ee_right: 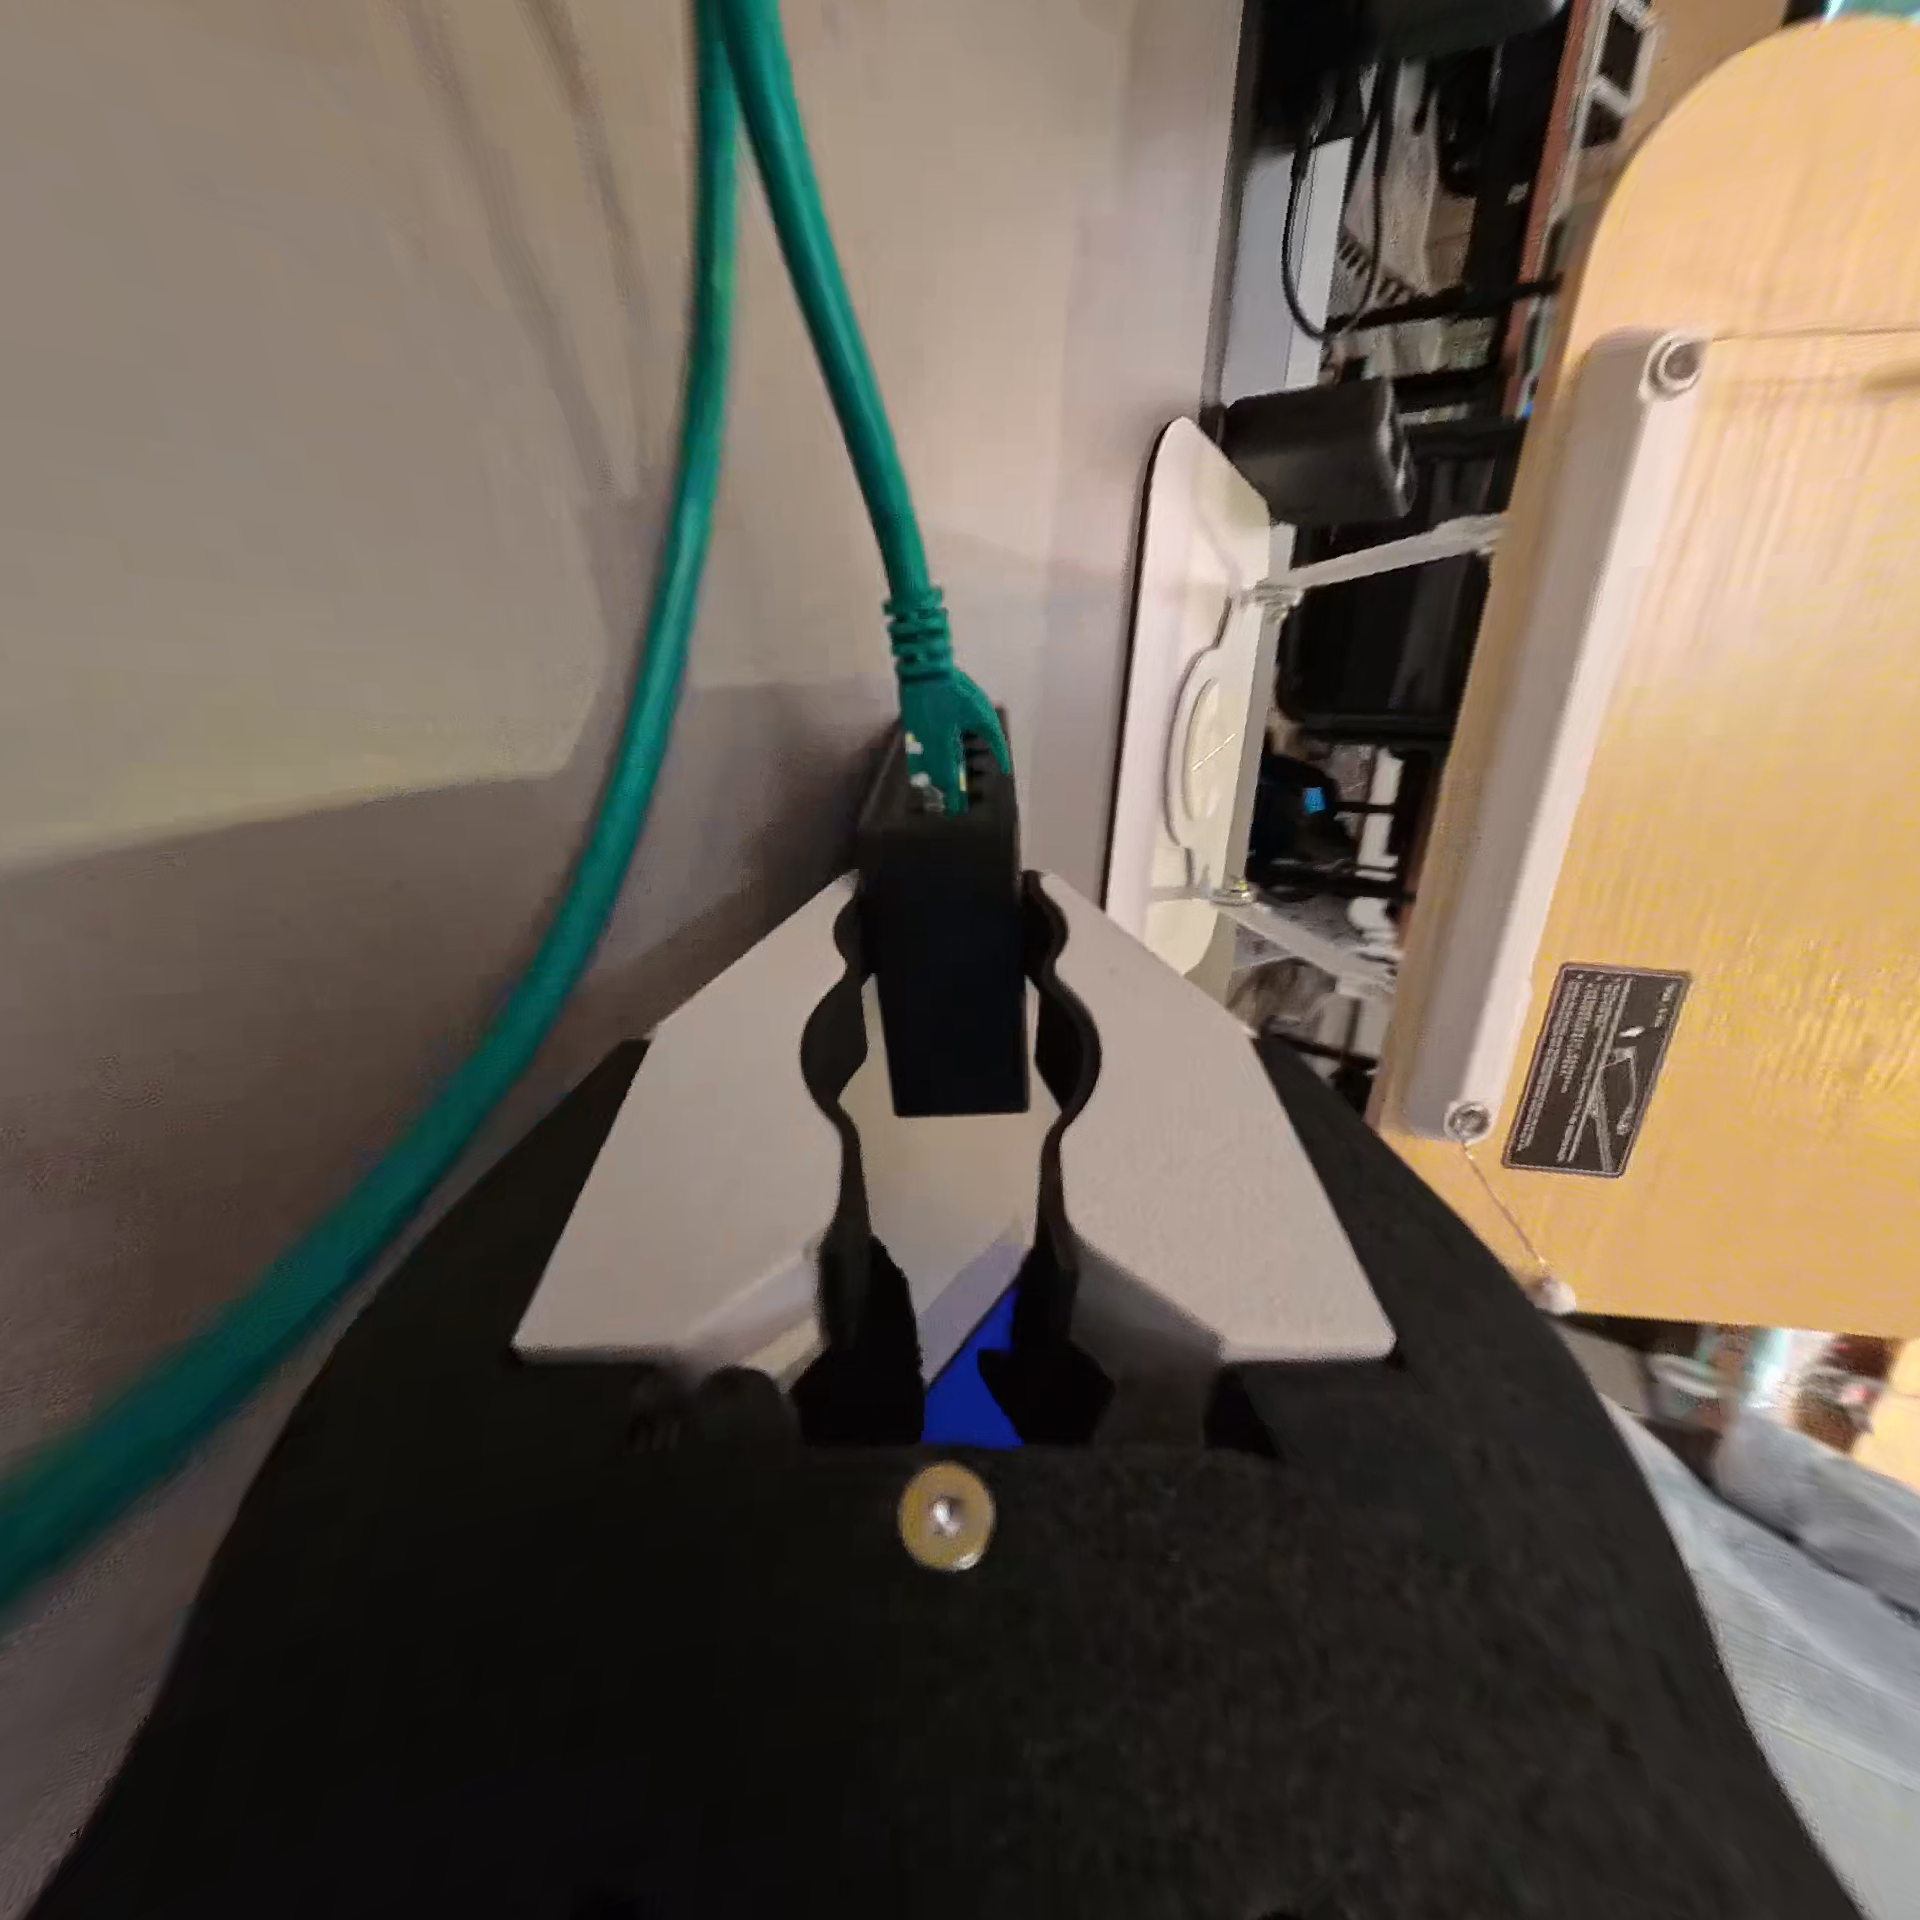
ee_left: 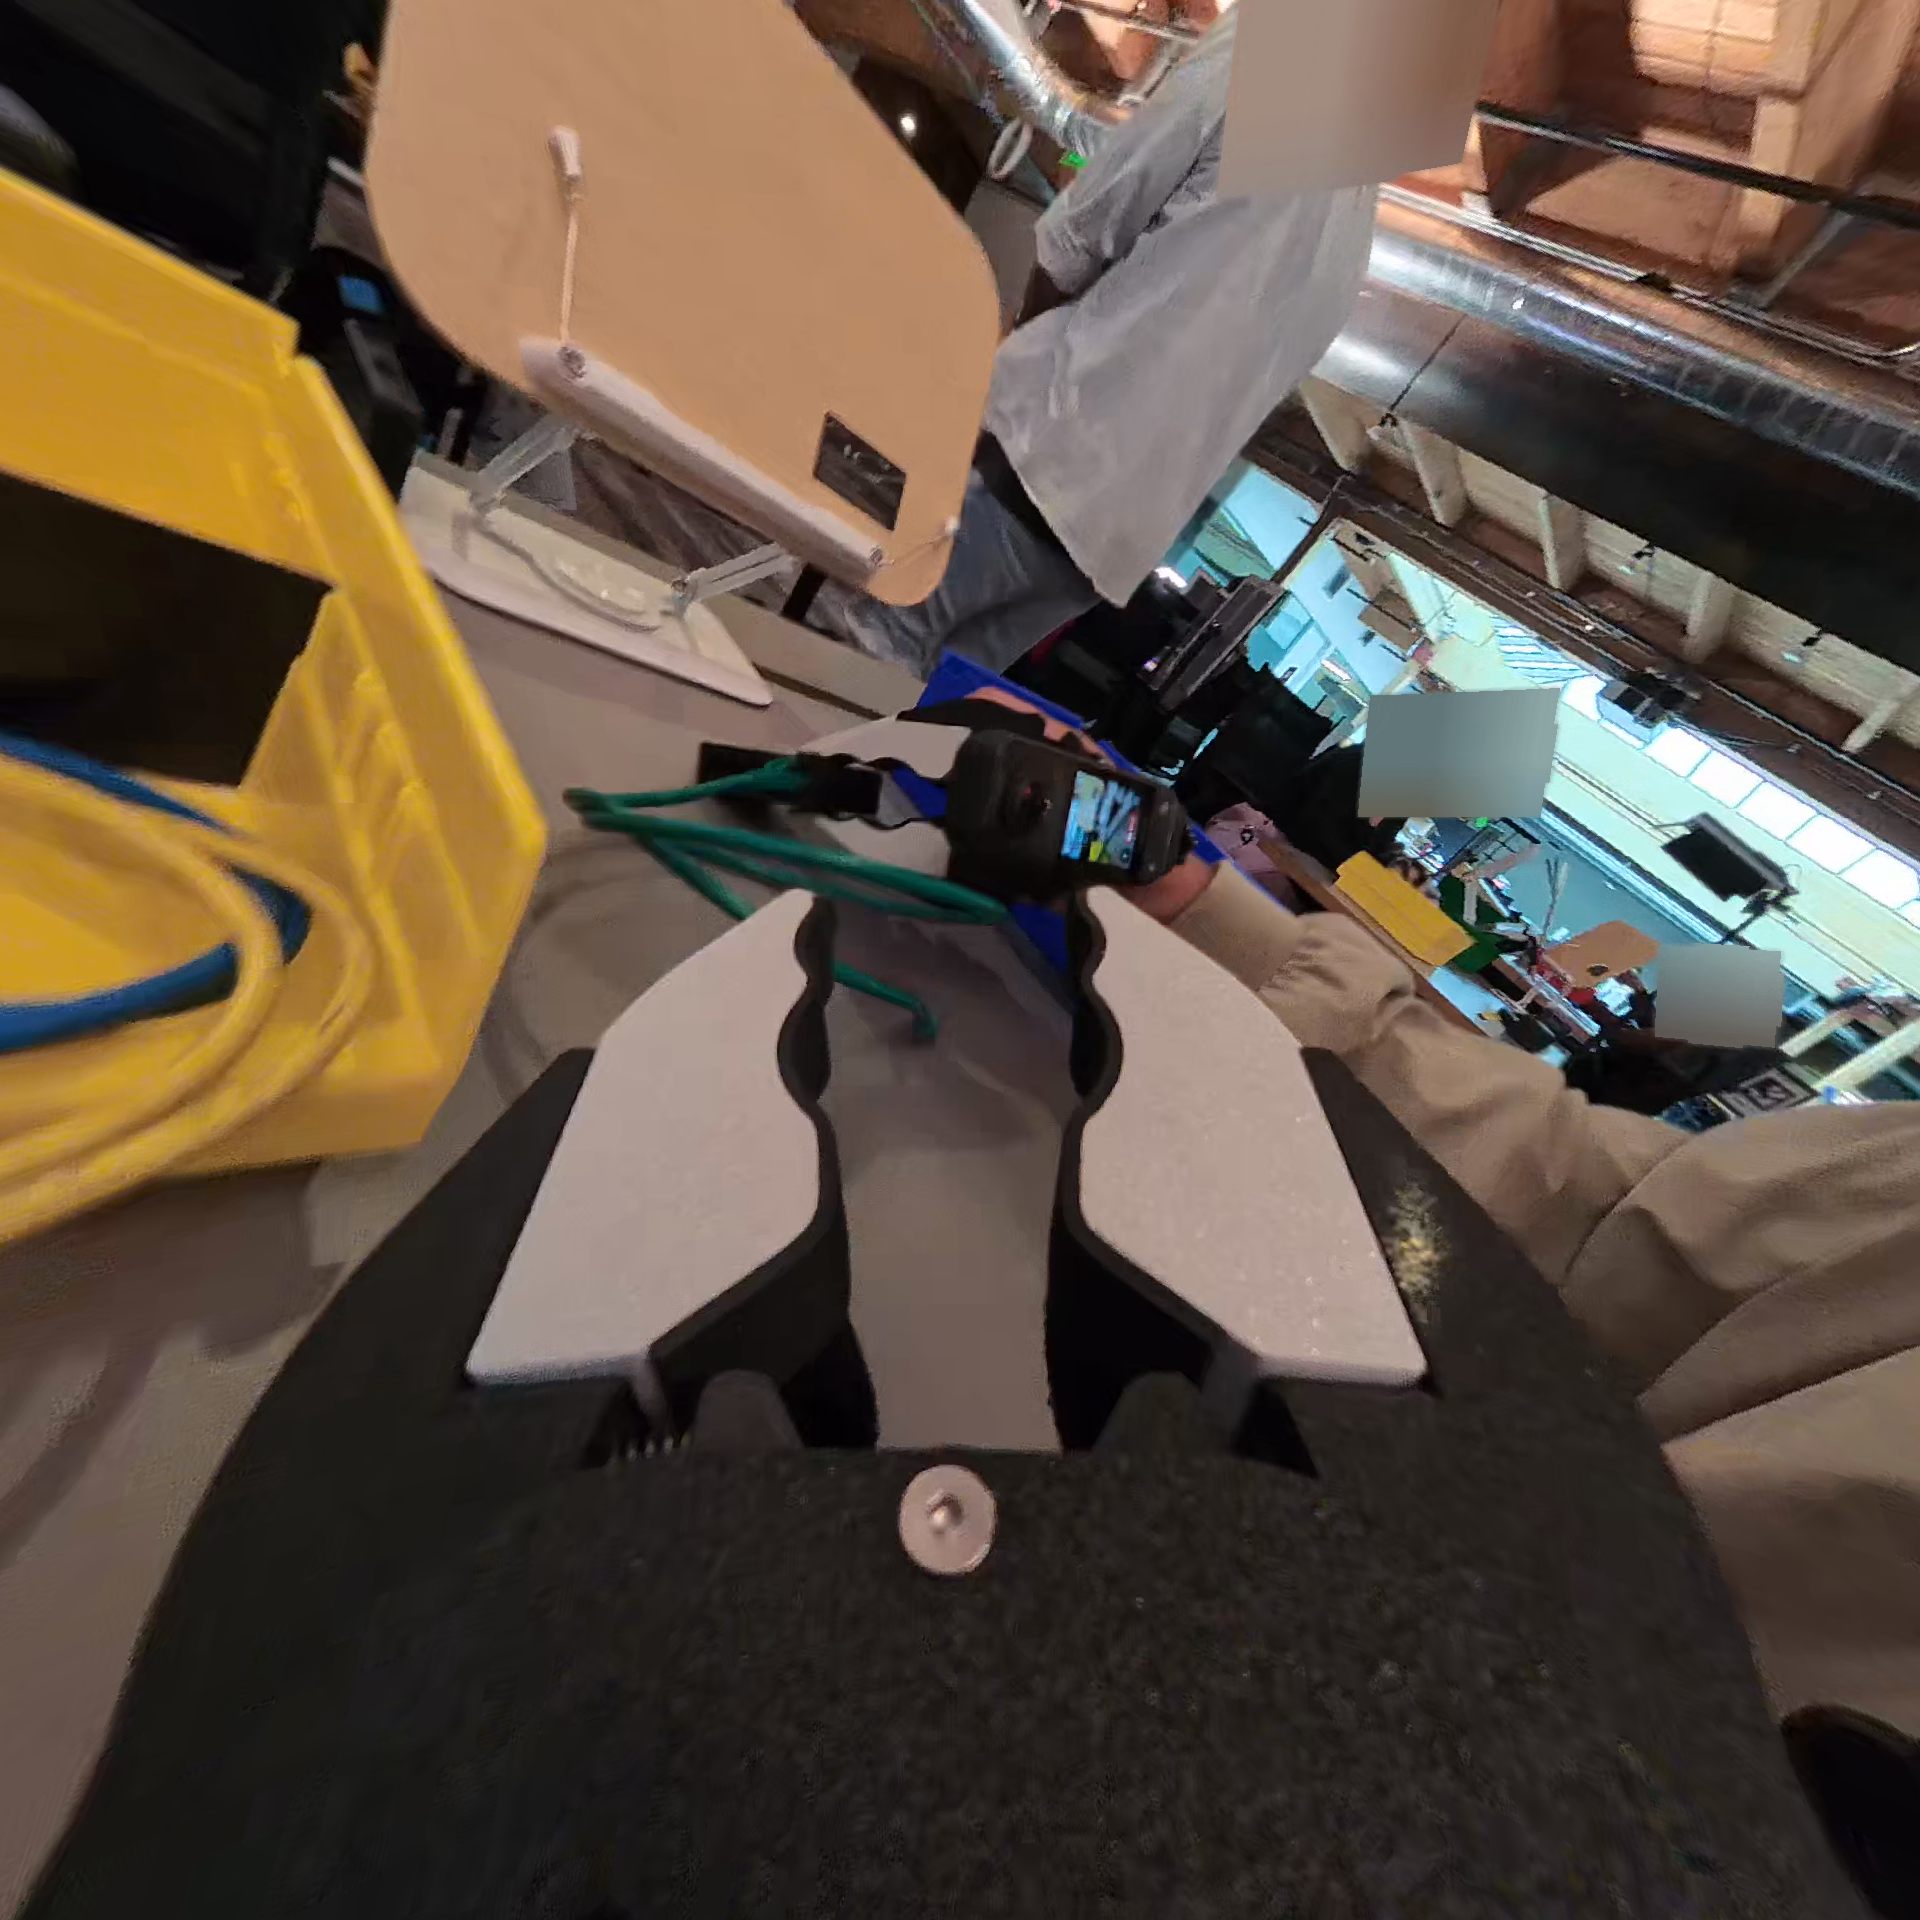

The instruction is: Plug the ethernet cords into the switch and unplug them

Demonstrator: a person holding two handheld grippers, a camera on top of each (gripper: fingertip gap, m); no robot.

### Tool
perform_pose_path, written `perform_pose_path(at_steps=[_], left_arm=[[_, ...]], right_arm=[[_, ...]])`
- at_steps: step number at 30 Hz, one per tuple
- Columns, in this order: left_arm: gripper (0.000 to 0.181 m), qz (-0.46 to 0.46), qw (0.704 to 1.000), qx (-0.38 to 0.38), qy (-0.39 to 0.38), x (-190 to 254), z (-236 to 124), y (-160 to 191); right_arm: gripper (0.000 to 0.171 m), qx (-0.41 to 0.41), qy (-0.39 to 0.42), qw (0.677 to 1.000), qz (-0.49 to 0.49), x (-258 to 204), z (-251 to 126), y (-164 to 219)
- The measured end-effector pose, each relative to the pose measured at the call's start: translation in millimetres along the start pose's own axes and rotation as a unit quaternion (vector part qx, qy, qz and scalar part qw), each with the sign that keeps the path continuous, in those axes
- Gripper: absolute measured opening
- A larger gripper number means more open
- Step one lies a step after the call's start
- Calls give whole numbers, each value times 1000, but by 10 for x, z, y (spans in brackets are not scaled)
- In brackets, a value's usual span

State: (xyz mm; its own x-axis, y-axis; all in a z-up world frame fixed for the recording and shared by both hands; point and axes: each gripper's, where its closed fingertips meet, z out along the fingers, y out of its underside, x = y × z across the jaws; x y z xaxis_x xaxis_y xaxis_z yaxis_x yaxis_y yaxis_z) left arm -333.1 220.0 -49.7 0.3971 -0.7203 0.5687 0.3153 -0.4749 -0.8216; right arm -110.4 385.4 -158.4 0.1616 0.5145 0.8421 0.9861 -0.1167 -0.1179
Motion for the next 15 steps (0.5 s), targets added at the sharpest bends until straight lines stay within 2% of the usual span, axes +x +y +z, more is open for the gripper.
perform_pose_path(at_steps=[2, 4, 7, 9, 12, 15], left_arm=[[42, -3, 1000, 0, -11, -69, -107, 60], [42, -8, 1000, 3, -7, -92, -155, 37], [42, 8, 1000, -8, -10, -127, -178, 16], [42, 25, 999, -24, -39, -205, -214, 48], [43, 55, 994, -48, -80, -325, -283, 54], [45, 85, 985, -62, -134, -519, -389, 17]], right_arm=[[27, 14, 17, 999, -27, -5, -13, -14], [29, 25, -2, 1000, -9, -60, -33, -35], [47, 20, -47, 999, 14, -205, -74, -13], [51, 33, -62, 997, 40, -257, -163, -47], [58, 53, -84, 988, 118, -303, -390, -116], [58, 95, -61, 970, 214, -214, -753, -207]])
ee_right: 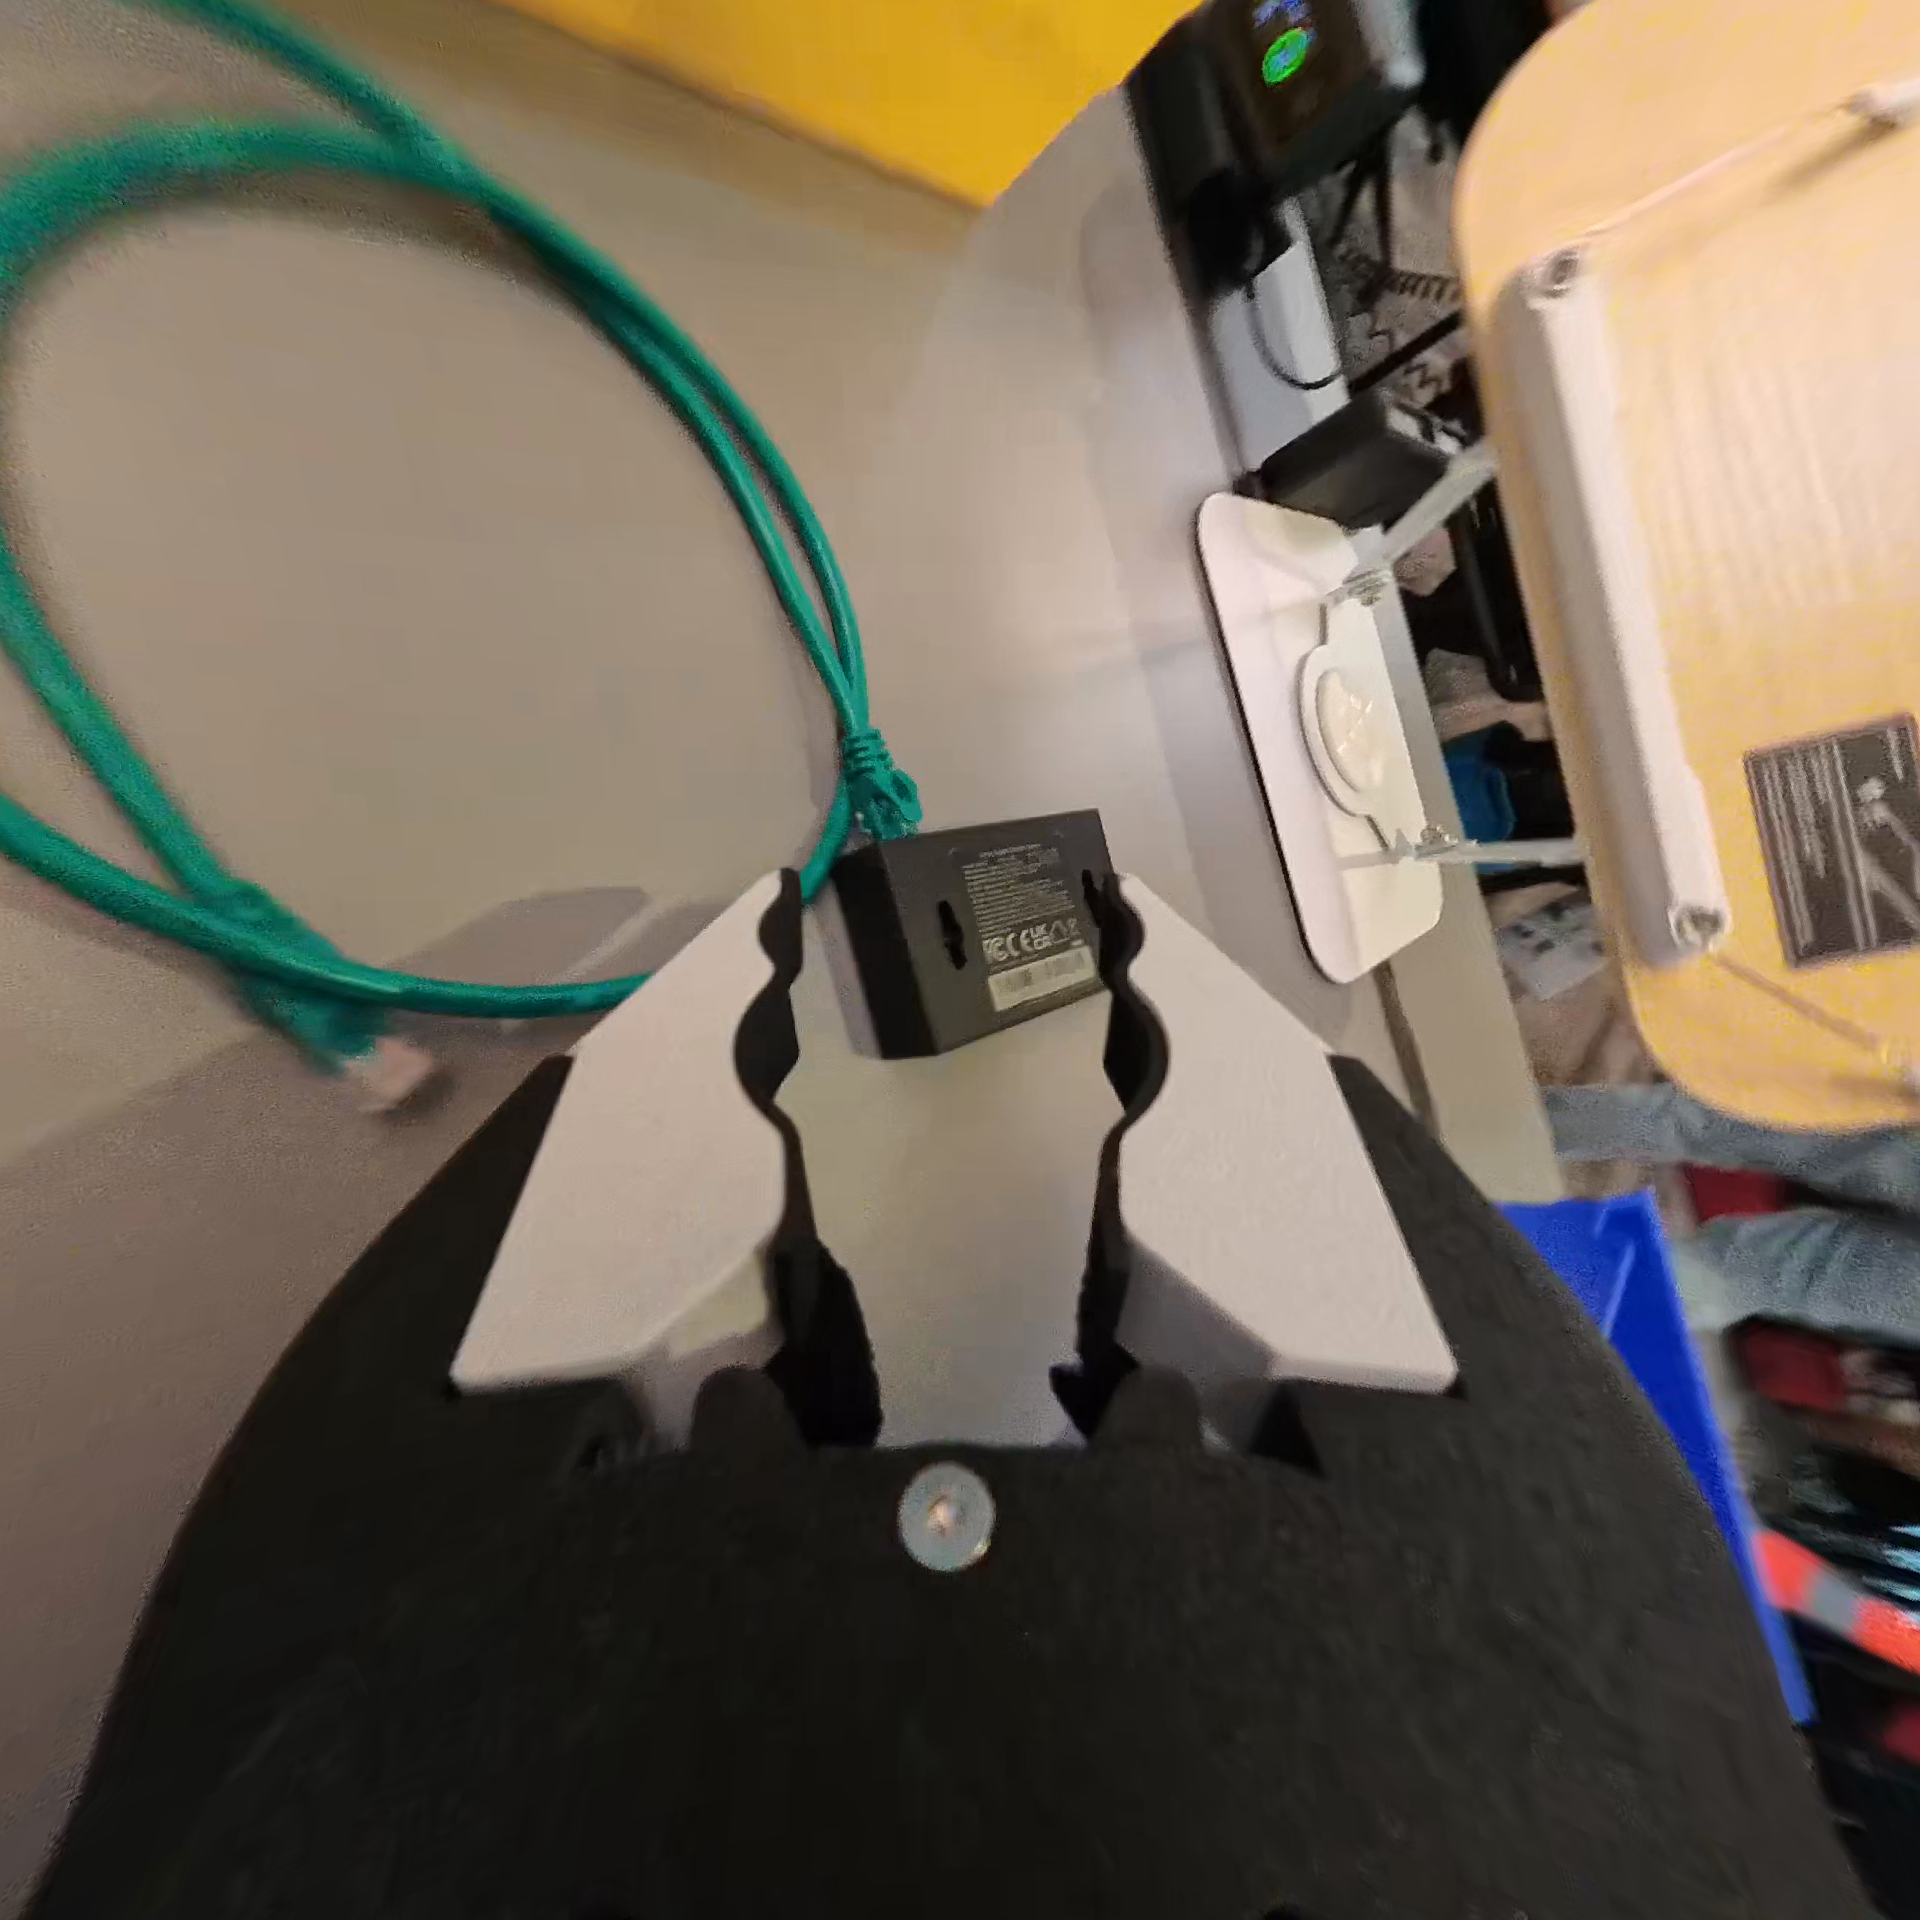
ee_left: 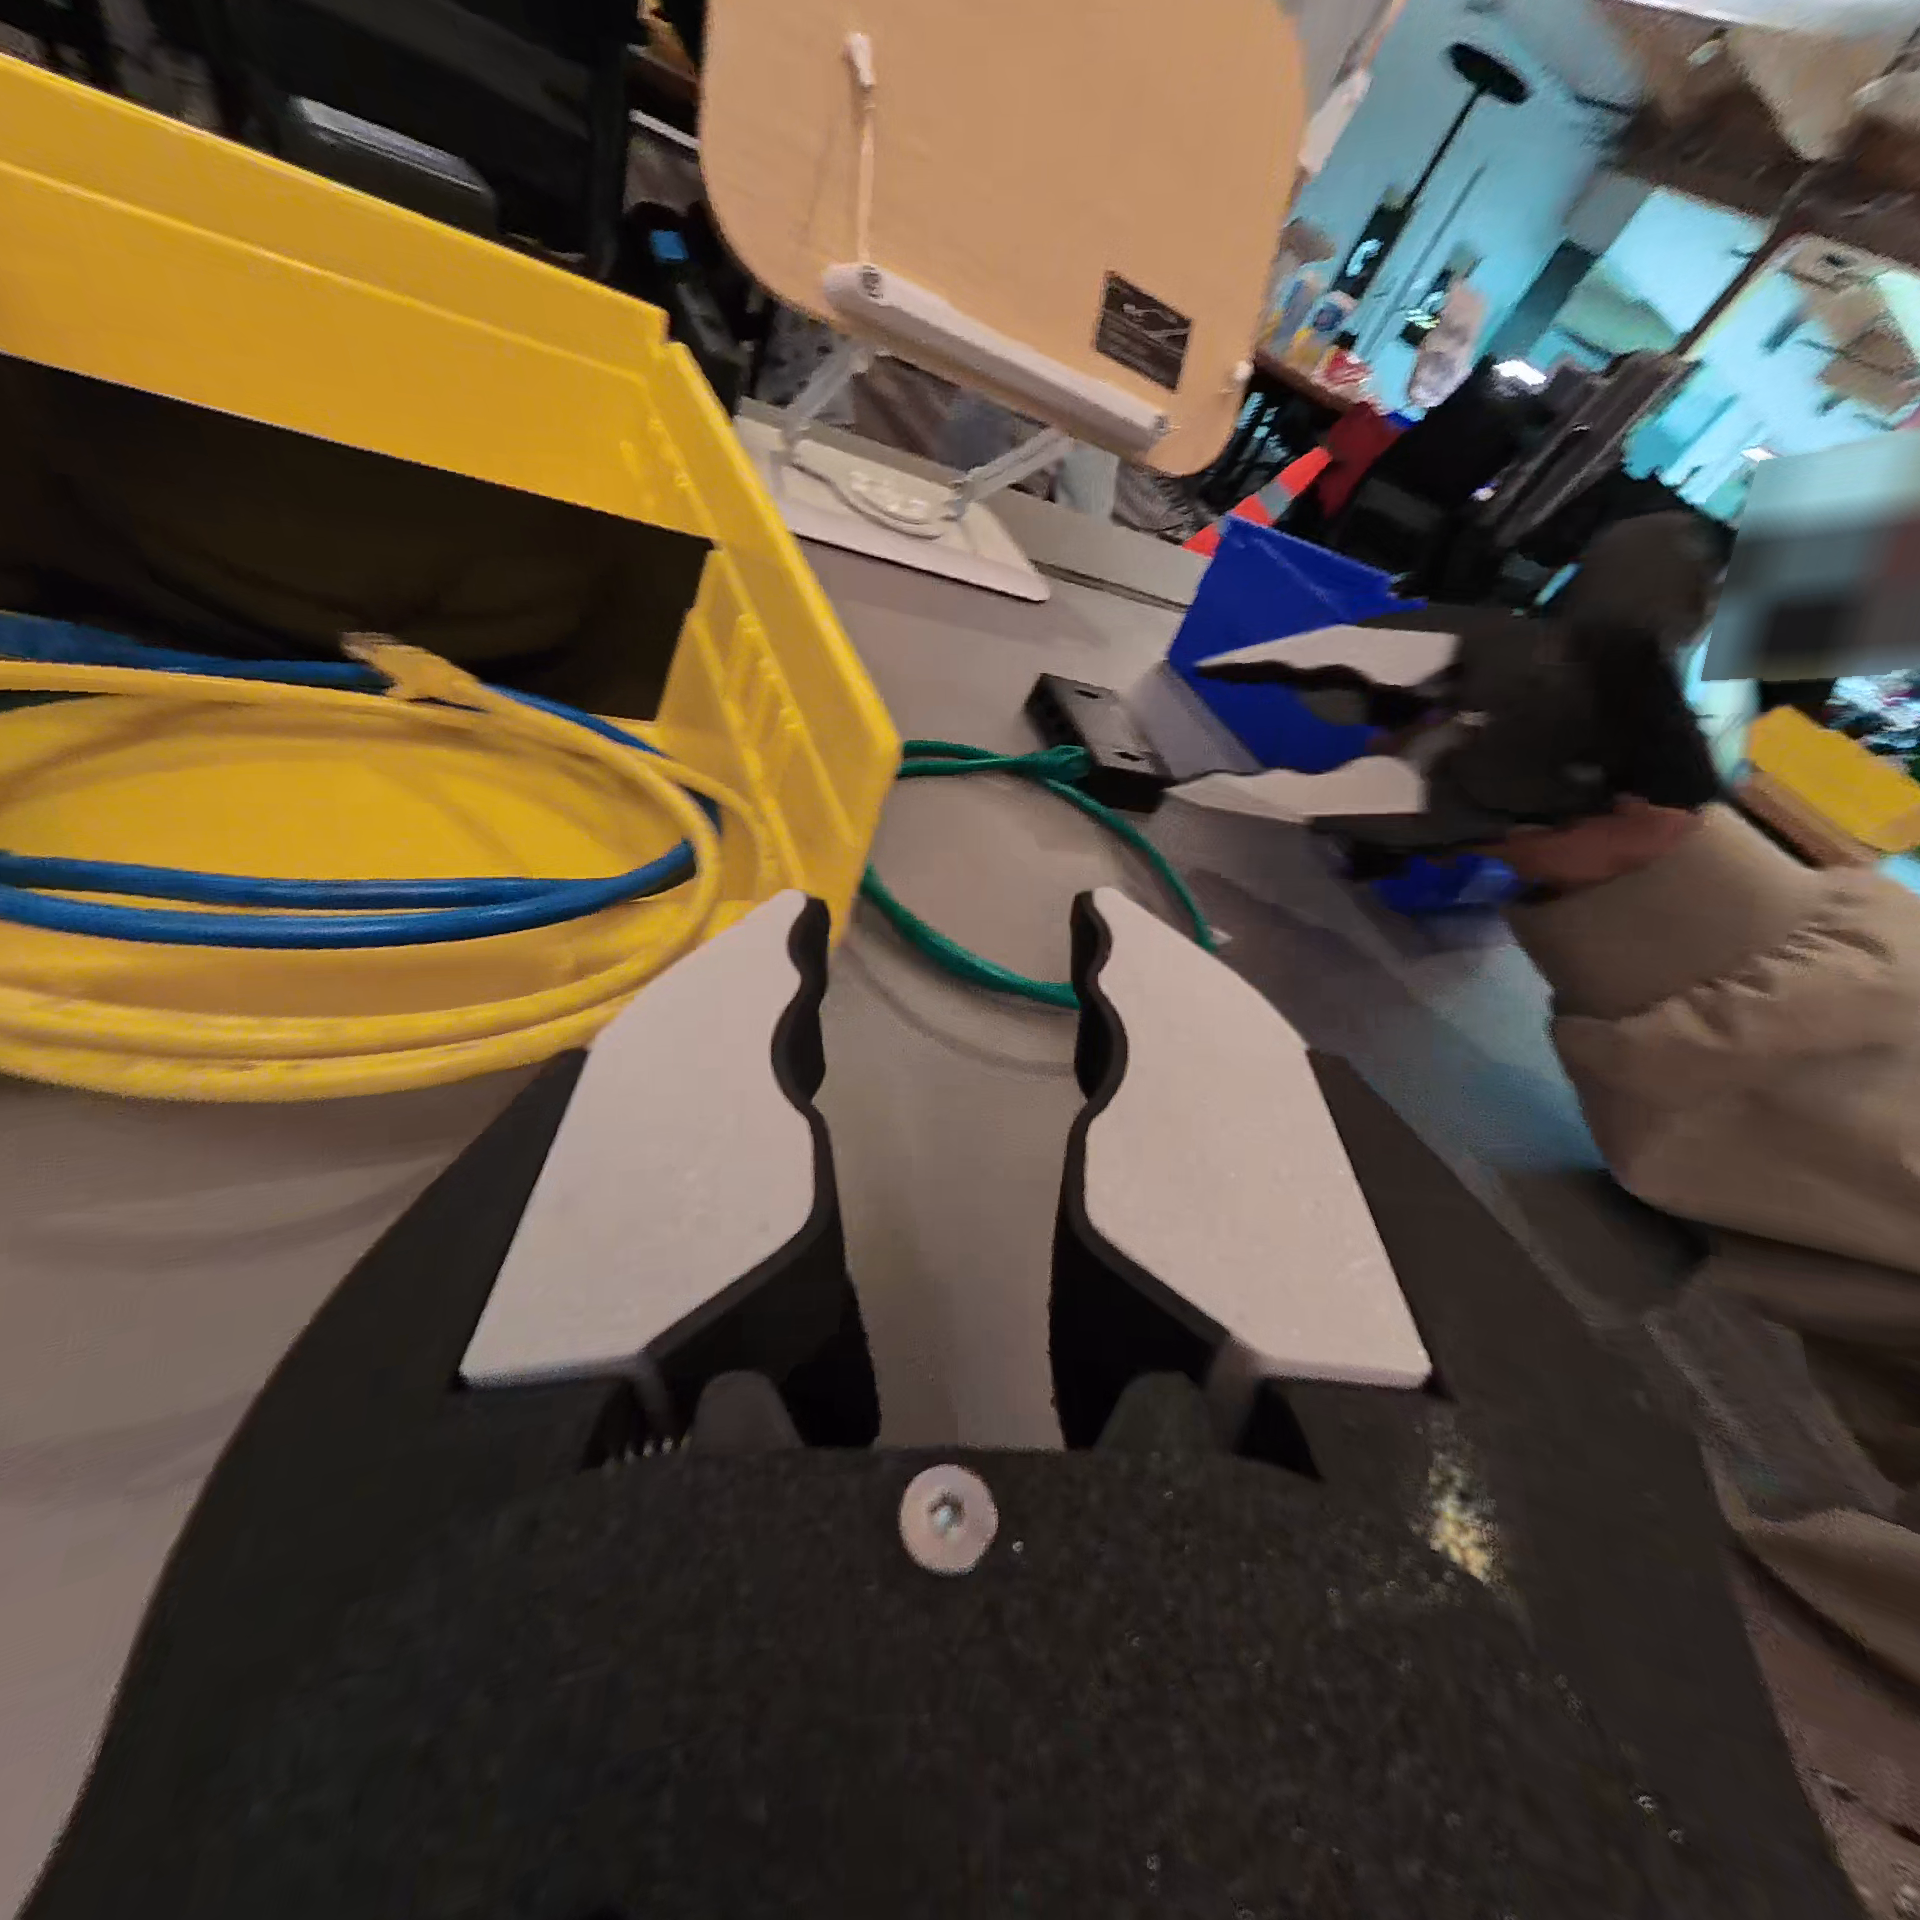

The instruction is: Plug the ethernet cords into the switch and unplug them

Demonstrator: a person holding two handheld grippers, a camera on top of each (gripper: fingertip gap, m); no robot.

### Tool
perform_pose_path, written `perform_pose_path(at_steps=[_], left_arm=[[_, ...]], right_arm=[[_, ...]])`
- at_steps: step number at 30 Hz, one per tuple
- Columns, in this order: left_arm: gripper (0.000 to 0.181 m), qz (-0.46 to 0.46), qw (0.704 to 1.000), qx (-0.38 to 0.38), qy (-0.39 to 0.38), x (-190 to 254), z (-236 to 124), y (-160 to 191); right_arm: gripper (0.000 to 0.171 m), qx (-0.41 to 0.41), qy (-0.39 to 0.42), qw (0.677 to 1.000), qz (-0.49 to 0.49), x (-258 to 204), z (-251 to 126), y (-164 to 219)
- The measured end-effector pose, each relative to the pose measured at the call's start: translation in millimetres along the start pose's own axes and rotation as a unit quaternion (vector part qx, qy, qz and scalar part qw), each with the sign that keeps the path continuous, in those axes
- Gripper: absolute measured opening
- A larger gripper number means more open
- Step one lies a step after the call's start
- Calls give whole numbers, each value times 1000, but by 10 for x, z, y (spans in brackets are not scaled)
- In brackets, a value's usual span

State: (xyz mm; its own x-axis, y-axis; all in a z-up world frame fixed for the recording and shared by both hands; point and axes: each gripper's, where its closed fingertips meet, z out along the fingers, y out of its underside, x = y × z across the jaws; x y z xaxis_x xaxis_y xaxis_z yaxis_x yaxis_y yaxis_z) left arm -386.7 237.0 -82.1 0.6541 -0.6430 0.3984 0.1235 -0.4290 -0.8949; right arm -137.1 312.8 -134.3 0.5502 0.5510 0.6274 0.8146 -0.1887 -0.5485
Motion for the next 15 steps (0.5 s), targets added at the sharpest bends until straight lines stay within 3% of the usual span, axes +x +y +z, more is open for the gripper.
perform_pose_path(at_steps=[3, 8, 11, 15], left_arm=[[45, -1, 998, -14, -56, -271, -61, 14], [47, 11, 988, 7, -151, -653, -304, -147], [47, -21, 970, 2, -241, -1032, -572, -158], [39, -187, 966, 22, -175, -1124, -577, -73]], right_arm=[[56, 79, 5, 990, 118, -139, -381, -179], [54, 200, -55, 928, 308, -643, -821, -241], [54, 219, -67, 916, 328, -778, -961, -214], [54, 244, -54, 923, 292, -704, -1094, -340]])
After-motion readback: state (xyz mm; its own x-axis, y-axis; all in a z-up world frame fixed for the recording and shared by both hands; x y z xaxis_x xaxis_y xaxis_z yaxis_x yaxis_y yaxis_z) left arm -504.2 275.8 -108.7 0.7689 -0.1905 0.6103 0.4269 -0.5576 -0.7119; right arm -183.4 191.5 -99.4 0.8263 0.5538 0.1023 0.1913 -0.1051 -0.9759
